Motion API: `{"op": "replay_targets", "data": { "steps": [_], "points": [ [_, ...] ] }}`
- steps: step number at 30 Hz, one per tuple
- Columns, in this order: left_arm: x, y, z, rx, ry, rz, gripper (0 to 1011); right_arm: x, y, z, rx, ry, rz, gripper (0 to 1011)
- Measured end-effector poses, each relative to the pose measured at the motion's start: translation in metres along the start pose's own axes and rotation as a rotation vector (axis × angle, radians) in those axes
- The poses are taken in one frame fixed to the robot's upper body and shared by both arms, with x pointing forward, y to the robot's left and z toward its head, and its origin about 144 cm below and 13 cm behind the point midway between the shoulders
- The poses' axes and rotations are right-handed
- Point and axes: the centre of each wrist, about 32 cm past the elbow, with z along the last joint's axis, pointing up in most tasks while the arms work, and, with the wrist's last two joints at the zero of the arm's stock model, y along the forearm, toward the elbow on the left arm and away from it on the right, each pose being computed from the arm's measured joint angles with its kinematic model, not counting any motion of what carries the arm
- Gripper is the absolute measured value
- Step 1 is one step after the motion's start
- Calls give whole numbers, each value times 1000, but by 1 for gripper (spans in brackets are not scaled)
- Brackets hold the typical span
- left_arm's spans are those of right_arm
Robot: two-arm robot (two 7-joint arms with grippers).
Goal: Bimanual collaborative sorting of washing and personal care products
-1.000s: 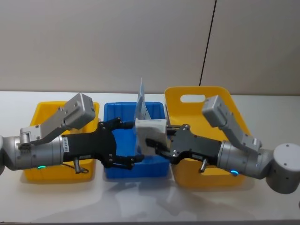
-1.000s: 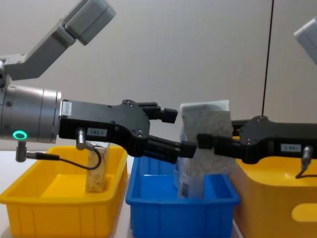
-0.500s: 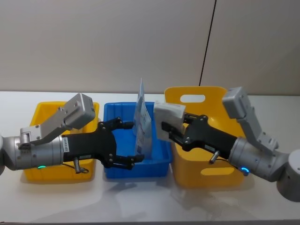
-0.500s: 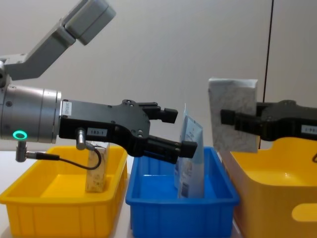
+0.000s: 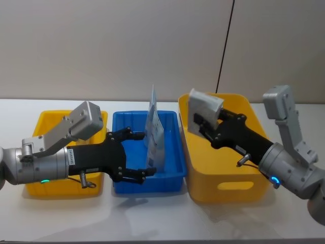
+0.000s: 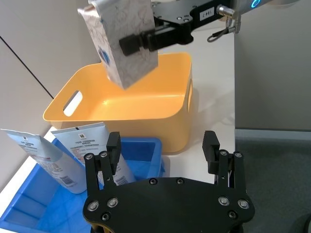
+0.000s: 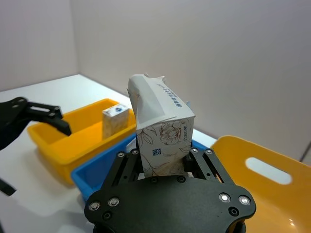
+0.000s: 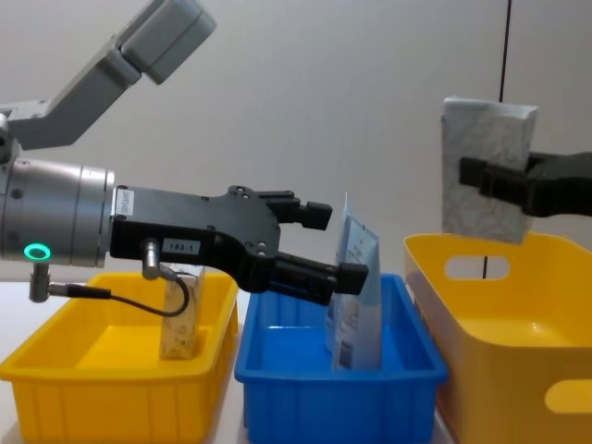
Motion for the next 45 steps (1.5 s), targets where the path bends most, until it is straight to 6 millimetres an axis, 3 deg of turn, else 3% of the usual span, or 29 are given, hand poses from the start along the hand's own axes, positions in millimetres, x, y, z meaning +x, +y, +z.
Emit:
{"op": "replay_targets", "data": {
  "steps": [24,45],
  "points": [
    [0,0,0,0,0,0,1002,-36,-5,5,6,-1,-362,362],
    [0,0,0,0,0,0,1001,-89,9,-6,-83,55,-714,362]
  ]
}}
